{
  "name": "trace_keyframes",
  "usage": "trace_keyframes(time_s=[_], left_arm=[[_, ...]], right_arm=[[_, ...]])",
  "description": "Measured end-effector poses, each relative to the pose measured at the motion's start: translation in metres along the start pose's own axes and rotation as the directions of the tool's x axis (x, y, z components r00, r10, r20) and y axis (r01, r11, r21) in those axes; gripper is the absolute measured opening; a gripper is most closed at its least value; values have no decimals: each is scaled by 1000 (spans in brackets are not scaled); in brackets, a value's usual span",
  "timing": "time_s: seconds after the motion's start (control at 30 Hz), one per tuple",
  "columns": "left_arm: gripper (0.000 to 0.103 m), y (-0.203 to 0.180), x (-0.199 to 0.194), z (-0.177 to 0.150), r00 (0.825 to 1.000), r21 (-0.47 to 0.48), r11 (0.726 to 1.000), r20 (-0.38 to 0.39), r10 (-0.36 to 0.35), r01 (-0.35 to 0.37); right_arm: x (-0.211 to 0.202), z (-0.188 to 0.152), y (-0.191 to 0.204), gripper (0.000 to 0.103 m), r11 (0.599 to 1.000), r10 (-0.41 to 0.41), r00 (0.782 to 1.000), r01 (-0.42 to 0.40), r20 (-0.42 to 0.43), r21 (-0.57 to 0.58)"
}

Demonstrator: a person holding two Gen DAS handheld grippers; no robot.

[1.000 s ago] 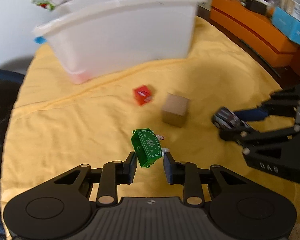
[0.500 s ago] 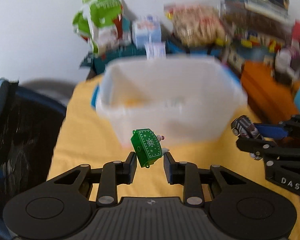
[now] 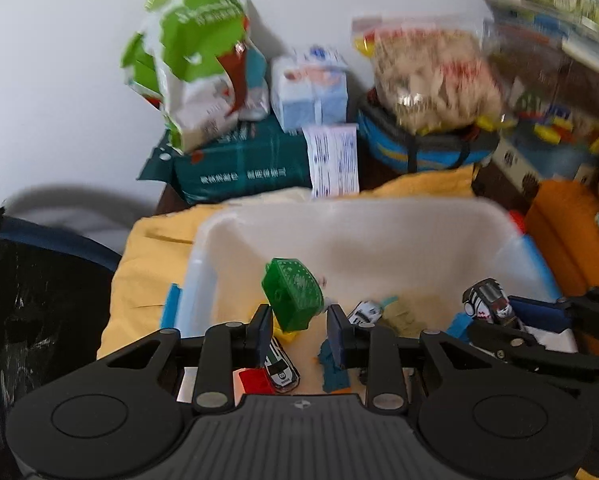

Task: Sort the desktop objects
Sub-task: 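Carry the green piece and white-red car into the white bin and open both tools, then grasp the red cube with the left tool while the right tool grasps the brown wooden cube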

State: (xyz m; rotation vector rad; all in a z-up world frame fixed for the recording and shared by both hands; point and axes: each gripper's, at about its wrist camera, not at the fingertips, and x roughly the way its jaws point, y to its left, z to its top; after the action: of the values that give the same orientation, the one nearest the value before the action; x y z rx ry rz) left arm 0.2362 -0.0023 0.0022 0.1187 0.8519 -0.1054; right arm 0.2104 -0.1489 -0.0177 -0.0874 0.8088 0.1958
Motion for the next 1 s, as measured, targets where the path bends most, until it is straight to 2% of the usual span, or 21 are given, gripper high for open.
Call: trace_keyframes(time_s=[0.03, 0.07, 0.1, 0.13, 0.3, 0.4, 0.53, 0.7, 0.8, 0.87, 0.97, 1.0], left_arm=[[48, -1, 3, -1, 1000, 4, 1000, -8, -1, 1], [51, -1, 4, -2, 1000, 0, 1000, -8, -8, 8], [53, 0, 3, -4, 1000, -9, 1000, -2, -19, 19], [54, 2, 1, -5, 1000, -17, 999, 6, -30, 30], [58, 9, -24, -10, 997, -49, 997, 45, -59, 61], [60, 12, -47, -20, 994, -52, 996, 79, -72, 76], [60, 14, -73, -42, 992, -62, 993, 89, -94, 100], [61, 10, -92, -75, 992, -38, 994, 67, -102, 105], [62, 8, -91, -98, 994, -23, 994, 23, -111, 112], [62, 7, -84, -115, 994, -17, 994, -24, -111, 111], [62, 6, -67, -141, 990, -6, 995, -105, -97, 97], [62, 6, -61, -148, 987, -1, 996, -130, -89, 90]], right_arm=[[3, -1, -1, 43, 1000, -5, 1000, 5, -8, 1], [3, -2, -1, 50, 1000, -15, 1000, 15, -6, -3], [2, -3, 1, 62, 999, -31, 1000, 31, 3, -10], [1, -4, 1, 69, 999, -47, 999, 48, 12, -17], [-17, -3, -2, 92, 999, -45, 997, 44, 58, 16], [-36, -4, -2, 101, 998, -52, 994, 49, 96, 36], [-58, -10, 3, 103, 997, -78, 991, 76, 106, 26], [-82, -34, 4, 103, 999, -19, 994, 15, 104, 39], [-88, -55, 7, 103, 1000, -9, 995, 6, 97, 31], [-86, -77, 13, 103, 999, -15, 994, 18, 104, -32], [-66, -111, 26, 103, 985, -90, 996, 89, 5, -145], [-60, -123, 29, 102, 981, -90, 996, 85, -22, -174]])
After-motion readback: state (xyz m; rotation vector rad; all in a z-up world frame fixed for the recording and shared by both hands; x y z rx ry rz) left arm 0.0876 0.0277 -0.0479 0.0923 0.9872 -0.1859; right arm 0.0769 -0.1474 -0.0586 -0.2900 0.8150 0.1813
